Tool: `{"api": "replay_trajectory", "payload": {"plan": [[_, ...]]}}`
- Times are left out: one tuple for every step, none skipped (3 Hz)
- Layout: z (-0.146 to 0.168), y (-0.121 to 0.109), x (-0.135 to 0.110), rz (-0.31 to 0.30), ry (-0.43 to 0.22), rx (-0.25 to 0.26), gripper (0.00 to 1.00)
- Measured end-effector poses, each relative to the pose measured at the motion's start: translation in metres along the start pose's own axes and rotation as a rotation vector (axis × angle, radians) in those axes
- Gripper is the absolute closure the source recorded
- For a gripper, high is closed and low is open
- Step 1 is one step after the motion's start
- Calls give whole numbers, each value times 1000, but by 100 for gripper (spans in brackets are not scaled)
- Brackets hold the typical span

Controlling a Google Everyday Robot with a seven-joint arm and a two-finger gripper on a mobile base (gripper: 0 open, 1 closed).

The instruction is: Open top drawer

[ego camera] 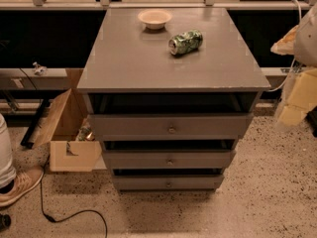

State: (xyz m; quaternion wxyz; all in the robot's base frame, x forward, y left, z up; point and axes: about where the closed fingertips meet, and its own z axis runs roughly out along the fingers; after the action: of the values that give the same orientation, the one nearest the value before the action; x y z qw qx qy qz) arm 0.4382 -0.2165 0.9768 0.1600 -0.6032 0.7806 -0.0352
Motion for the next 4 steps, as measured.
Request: {"api": "replay_trajectory", "payload": {"plan": [[0, 0, 0, 0, 0, 0, 0], [37, 7, 3, -19, -37, -35, 0], [98, 23, 4, -37, -107, -95, 0], [158, 31, 0, -20, -201, -132, 0]]}}
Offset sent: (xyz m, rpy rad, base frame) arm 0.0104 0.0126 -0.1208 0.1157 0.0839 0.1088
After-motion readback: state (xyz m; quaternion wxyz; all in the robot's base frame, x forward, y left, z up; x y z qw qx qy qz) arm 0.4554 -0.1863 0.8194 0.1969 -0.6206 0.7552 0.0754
